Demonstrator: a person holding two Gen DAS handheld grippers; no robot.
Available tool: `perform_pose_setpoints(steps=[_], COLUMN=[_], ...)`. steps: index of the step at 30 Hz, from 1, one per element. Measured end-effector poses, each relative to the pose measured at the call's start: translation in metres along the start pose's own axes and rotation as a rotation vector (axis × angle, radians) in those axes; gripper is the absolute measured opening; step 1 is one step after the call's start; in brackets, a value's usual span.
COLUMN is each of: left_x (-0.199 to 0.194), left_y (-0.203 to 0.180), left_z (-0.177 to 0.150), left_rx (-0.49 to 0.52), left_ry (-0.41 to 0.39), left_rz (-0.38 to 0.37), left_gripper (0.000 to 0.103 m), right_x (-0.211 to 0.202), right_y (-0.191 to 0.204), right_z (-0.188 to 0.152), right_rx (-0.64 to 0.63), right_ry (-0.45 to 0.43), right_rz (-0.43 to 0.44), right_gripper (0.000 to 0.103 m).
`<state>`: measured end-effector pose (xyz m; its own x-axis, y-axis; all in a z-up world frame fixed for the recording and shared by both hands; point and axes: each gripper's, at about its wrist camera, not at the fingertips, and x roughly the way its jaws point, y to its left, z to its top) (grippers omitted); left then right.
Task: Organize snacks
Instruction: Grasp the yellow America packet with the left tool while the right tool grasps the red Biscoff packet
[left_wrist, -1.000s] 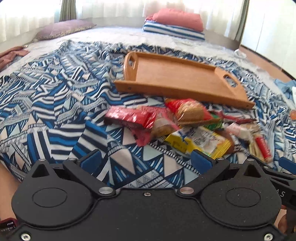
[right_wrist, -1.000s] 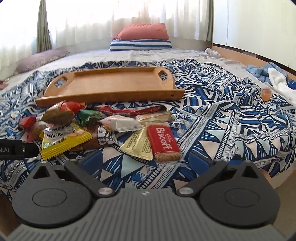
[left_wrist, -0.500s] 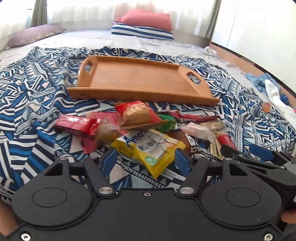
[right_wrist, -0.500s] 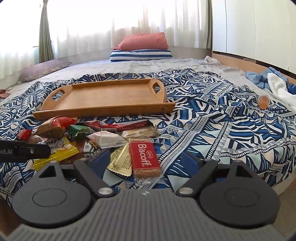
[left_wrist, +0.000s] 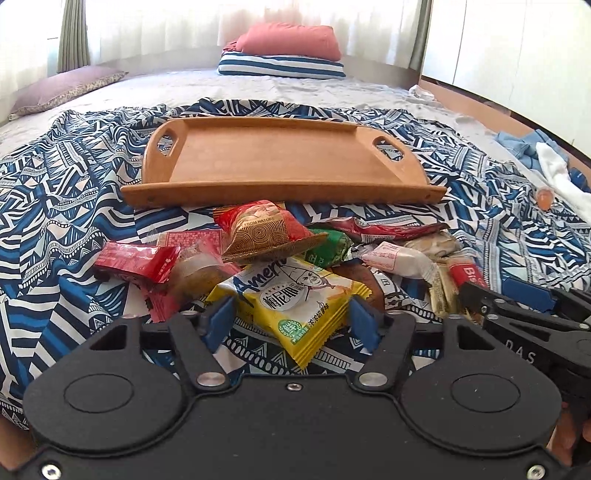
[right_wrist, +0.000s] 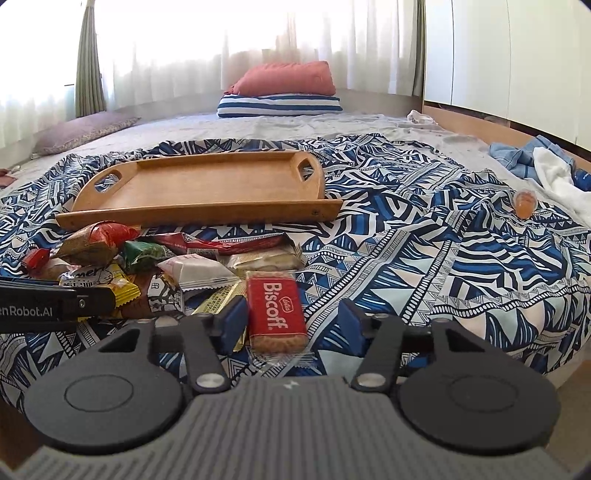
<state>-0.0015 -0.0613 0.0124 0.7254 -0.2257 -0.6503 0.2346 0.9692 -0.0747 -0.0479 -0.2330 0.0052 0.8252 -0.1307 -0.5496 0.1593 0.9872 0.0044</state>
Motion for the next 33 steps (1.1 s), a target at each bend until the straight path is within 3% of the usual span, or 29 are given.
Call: perform_pose_setpoints(steps=[1, 11, 23, 27, 29, 33], left_x=[0.003, 0.018, 0.026, 0.029, 0.027, 0.019], left_y=[0.0, 0.009, 0.014, 0.011, 0.012, 0.014], left_z=[0.0, 0.003, 0.007, 0.009, 0.009, 0.005], left_rx=[-0.002, -0.054, -0.124, -0.113, -0.109, -0.086], left_ry=[0.002, -0.022, -0.039, -0.044, -0.041, -0.031], left_rz=[0.008, -0.009, -0.032, -0.016, -0.034, -0.056], left_gripper=[0.08, 0.094, 0.099, 0.094, 0.08, 0.076], right_x=[0.001, 0.007, 0.012, 0.012, 0.012, 0.012], right_y=[0.0, 0.002, 0.008, 0.01, 0.011, 0.011], right_z=[0.0, 0.001, 0.002, 0.003, 0.003, 0.003], right_rx=[-0.001, -0.006, -0.011, -0.013, -0.014, -0.012], right_ry=[0.001, 0.011, 0.021, 0.022, 0.023, 0.023], right_rz=[-0.001, 0.0, 0.005, 0.005, 0.005, 0.006], right_gripper=[0.059, 0.057, 0.057, 0.057, 0.057, 0.054])
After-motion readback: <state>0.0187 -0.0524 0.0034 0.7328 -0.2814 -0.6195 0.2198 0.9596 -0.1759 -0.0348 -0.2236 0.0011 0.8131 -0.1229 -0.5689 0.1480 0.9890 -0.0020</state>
